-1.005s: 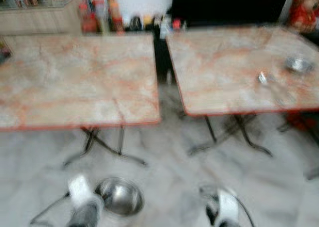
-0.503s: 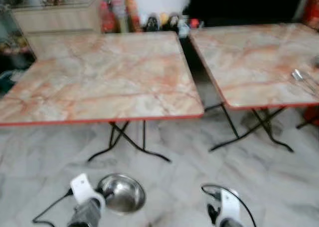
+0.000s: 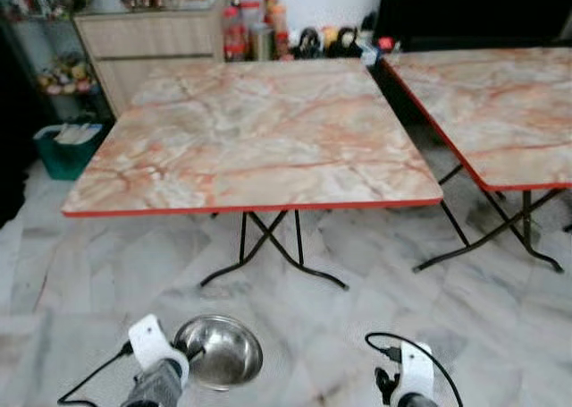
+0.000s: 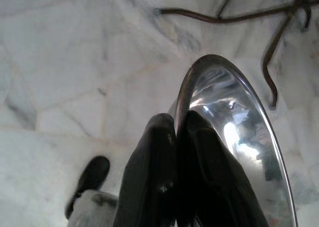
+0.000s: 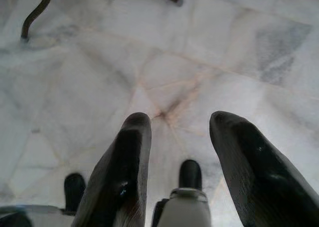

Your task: Setting the table

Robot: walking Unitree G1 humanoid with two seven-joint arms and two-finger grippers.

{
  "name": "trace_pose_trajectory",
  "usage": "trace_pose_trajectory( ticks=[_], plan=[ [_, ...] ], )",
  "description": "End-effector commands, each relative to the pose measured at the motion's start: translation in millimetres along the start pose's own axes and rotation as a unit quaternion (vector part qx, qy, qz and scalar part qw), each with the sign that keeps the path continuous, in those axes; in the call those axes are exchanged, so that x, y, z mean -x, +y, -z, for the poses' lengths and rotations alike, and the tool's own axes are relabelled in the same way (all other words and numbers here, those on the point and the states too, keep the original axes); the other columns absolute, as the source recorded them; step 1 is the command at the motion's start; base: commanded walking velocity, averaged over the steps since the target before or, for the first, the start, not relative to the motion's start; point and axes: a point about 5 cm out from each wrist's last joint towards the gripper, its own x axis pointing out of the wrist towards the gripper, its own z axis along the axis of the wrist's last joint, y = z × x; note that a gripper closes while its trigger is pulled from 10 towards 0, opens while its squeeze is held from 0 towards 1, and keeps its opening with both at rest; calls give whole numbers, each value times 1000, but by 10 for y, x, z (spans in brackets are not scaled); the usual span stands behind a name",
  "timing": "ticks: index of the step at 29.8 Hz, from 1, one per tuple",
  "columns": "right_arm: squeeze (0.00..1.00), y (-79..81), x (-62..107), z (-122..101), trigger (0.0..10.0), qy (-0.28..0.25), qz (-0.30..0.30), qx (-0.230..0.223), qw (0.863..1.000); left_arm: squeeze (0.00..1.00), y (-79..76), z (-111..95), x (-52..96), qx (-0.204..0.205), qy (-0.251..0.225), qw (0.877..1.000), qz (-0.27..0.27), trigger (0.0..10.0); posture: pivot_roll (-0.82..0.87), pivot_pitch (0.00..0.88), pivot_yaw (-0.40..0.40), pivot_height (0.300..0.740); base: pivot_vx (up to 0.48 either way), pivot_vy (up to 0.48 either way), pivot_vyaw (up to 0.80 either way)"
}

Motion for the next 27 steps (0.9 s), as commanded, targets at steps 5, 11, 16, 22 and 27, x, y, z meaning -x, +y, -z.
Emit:
trace_pose_trajectory(
  ticks=[5,11,16,22,27],
  plan=[
    [0,77,-14,-44,10000,-7,-10,-3,1000,0,58,-40,4,-6,-17,1000,-13,10000,15,0,-27,740,0,0,0],
    [0,73,-13,-40,10000,-6,-10,-1,1000,0,3,-76,-4,-1,-25,1000,2,10000,19,0,-31,740,0,0,0],
    [0,83,-16,-51,10000,-8,-12,3,1000,0,-28,-85,-5,-18,-29,999,10,10000,16,0,-30,740,184,0,0],
    [0,87,-15,-45,10000,-8,-11,-1,1000,0,-66,-79,-6,-20,-28,999,16,10000,15,0,-27,740,363,0,0],
    [0,87,-14,-37,10000,-6,-11,-3,1000,0,-75,-83,-7,-22,-29,999,19,10000,19,0,-26,740,368,0,0]
  ],
)
